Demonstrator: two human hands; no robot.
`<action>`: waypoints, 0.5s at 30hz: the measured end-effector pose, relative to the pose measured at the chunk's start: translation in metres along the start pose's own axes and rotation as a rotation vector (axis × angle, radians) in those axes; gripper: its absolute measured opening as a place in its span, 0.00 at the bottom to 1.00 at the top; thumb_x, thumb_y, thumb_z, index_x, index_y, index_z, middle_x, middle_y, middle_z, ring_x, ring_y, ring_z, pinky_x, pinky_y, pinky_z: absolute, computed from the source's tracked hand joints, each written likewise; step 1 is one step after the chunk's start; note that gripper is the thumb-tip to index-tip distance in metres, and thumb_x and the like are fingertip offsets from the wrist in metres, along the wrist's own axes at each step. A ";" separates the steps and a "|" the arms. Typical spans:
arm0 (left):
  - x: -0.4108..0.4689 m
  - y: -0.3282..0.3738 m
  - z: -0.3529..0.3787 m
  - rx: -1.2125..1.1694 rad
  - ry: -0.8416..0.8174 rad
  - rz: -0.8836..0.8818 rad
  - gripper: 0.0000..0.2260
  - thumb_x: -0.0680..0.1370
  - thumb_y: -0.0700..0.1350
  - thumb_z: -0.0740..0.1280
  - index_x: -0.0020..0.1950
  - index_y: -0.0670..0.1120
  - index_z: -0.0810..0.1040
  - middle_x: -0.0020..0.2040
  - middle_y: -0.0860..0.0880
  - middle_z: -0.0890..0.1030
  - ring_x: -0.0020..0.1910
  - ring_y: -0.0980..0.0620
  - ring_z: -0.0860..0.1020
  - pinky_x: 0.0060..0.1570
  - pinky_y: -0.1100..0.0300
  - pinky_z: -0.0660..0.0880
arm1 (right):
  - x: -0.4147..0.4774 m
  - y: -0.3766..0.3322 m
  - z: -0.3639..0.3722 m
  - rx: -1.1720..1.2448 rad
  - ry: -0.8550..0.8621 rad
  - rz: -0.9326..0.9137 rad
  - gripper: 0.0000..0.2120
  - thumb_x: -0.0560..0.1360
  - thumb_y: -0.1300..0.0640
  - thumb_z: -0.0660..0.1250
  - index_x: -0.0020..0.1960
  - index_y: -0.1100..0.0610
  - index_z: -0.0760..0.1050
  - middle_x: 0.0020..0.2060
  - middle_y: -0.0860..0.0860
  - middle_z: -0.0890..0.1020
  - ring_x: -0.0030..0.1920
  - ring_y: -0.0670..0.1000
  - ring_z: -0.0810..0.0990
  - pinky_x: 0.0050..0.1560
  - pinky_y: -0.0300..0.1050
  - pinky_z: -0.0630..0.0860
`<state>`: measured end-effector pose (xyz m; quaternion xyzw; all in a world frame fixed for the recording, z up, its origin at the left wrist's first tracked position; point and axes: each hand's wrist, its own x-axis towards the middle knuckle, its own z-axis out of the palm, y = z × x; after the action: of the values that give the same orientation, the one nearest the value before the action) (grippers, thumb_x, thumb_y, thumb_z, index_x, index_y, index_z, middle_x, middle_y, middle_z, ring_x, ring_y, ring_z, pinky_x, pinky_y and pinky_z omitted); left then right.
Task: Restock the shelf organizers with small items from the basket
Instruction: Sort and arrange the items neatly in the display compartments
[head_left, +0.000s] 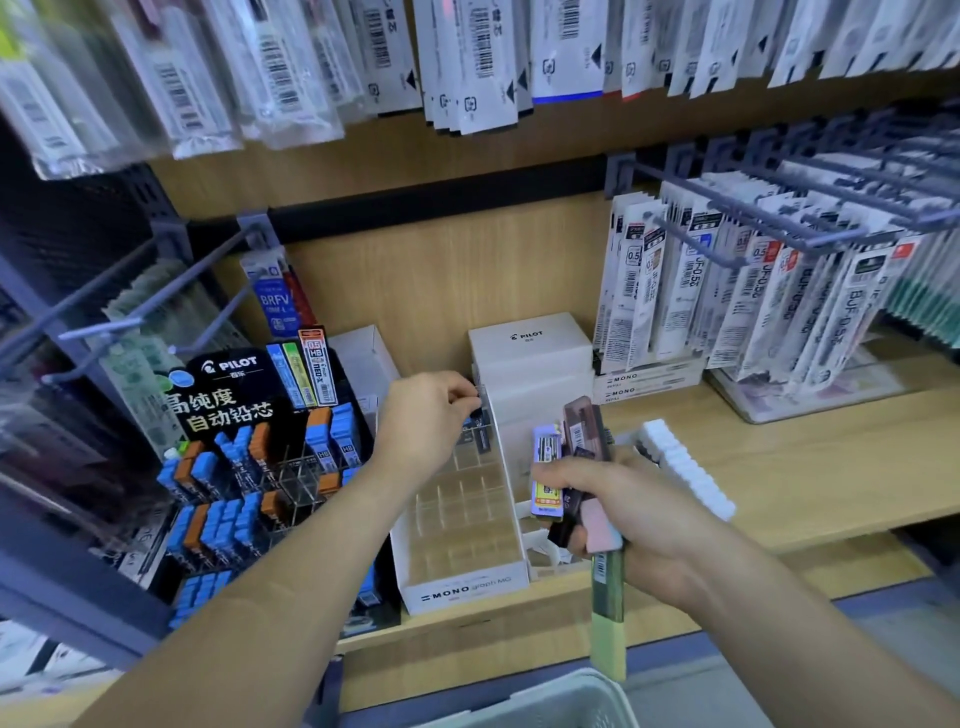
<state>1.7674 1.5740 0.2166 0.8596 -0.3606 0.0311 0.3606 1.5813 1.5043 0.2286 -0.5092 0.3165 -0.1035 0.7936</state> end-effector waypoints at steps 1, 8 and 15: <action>0.000 -0.002 0.001 0.006 -0.002 0.009 0.04 0.76 0.43 0.70 0.46 0.47 0.85 0.38 0.54 0.82 0.38 0.56 0.79 0.44 0.59 0.76 | -0.001 0.000 0.001 -0.009 -0.012 -0.001 0.03 0.72 0.65 0.71 0.43 0.61 0.78 0.27 0.53 0.78 0.29 0.52 0.75 0.26 0.40 0.68; 0.001 -0.006 0.002 0.156 0.002 0.114 0.06 0.76 0.44 0.69 0.50 0.46 0.83 0.42 0.49 0.84 0.38 0.51 0.80 0.41 0.58 0.77 | -0.001 0.001 0.002 -0.021 -0.067 -0.012 0.04 0.71 0.65 0.72 0.41 0.60 0.78 0.30 0.54 0.77 0.33 0.54 0.75 0.33 0.45 0.68; -0.043 0.048 -0.046 -0.532 -0.434 -0.304 0.08 0.77 0.51 0.68 0.49 0.47 0.80 0.36 0.44 0.82 0.30 0.51 0.80 0.34 0.59 0.79 | -0.003 -0.002 0.006 0.054 -0.021 -0.081 0.04 0.73 0.64 0.71 0.43 0.60 0.76 0.26 0.51 0.76 0.24 0.48 0.74 0.23 0.38 0.66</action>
<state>1.7145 1.6060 0.2659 0.7663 -0.2925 -0.3004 0.4868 1.5828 1.5099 0.2334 -0.5010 0.2842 -0.1386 0.8056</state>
